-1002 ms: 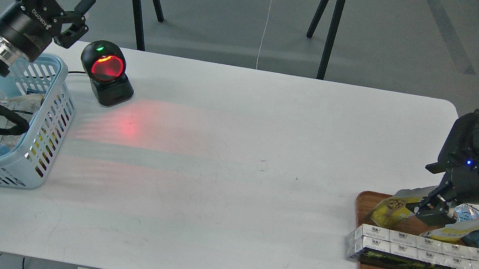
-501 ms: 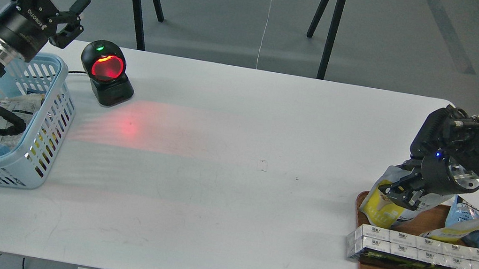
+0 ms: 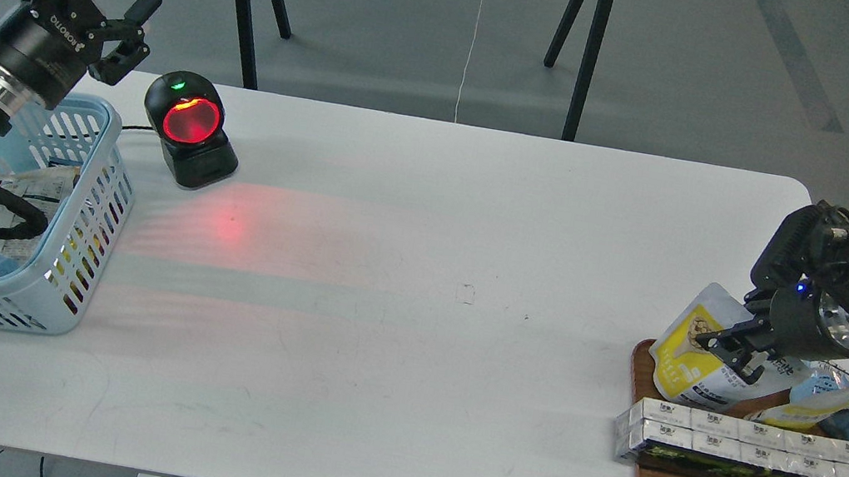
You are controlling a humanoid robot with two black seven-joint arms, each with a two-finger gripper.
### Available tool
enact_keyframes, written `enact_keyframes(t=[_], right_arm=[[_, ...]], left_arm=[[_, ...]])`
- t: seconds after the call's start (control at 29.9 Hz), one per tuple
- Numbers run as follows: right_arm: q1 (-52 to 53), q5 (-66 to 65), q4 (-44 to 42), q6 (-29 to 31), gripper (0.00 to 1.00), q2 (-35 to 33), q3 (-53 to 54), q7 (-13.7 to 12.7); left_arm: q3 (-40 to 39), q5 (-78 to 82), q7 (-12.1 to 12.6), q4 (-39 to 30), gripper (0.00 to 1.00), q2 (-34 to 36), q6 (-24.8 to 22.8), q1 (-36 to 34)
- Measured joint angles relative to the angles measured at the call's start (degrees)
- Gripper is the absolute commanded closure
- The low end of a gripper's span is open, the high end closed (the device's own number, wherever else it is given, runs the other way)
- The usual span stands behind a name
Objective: Scan snack and place in basket
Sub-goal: 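Lift the packet and carry it toward the table center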
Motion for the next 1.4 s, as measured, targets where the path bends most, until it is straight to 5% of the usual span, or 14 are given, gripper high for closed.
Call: enact_keyframes(t=[0.17,0.8,1.4], right_arm=[[0.0,0.0,0.0,0.0,0.99,-0.2,0.0,0.0],[0.7,0.0,0.3,0.0,1.0,0.2,7.8,0.0],[8.3,0.3,-5.6,0.0,1.0,32.0,10.6,0.0]], left_arm=[[0.0,-0.1,0.0,0.0,0.0,-0.1,0.0,-0.1],[0.0,0.0,0.0,0.0,0.0,-0.1,0.0,-0.3],[0.0,0.0,0.0,0.6,0.0,-0.1,0.0,-0.5]])
